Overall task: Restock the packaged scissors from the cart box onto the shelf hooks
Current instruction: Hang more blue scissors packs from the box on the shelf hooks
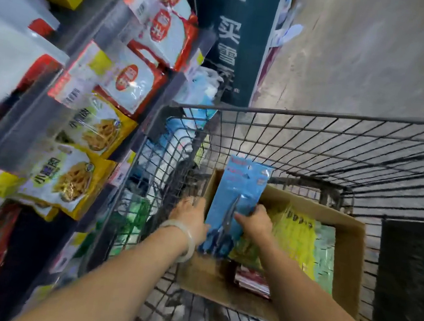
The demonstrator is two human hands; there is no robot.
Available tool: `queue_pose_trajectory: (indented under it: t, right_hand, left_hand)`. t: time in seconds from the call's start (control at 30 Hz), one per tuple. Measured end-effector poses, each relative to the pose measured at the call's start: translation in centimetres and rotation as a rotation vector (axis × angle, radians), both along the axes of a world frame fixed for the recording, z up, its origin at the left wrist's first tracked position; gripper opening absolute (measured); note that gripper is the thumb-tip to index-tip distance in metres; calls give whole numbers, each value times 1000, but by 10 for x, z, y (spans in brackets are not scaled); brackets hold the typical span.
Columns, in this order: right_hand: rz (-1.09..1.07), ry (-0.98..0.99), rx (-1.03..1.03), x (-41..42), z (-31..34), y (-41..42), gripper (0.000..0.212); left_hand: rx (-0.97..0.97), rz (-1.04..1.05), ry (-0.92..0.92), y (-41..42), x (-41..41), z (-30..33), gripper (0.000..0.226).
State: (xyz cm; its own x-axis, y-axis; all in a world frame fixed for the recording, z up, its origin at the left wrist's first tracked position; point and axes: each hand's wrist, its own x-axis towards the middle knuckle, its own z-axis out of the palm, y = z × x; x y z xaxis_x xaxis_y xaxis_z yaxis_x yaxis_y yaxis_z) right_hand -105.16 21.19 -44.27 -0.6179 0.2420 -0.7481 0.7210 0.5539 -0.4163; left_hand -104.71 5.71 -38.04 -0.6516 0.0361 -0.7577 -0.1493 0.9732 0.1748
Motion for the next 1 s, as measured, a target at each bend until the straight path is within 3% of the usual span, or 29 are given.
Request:
queue_pose_trajectory:
  t: [0.07,0.17,0.33,0.53,0.67,0.8,1.0]
  right_hand:
    - [-90,47,-11,1,-6,-1,46]
    - [-57,87,-15,-2,-6,-6,30]
    - [-249,131,-71,-7,-2,-17,60]
    - [-271,96,-160,-5,-8,-17,61]
    - [-247,117,-40,-8,-10,-11,62]
    - [-195,112,-80,-5,-8,-11,60]
    - [-320,142,-125,-6,-5,-23,82]
  left_hand:
    - [1,22,-10,6,1,-6,58]
    - [9,34,-2,11,2,-8,56]
    - [71,155,13,11,-3,-9,56]
    - [67,257,-2,9,10,-16,55]
    - [77,297,-9,9,17,-15,57]
    - [71,305,3,7,16,-12,55]
    - [57,302,29,8,20,-10,54]
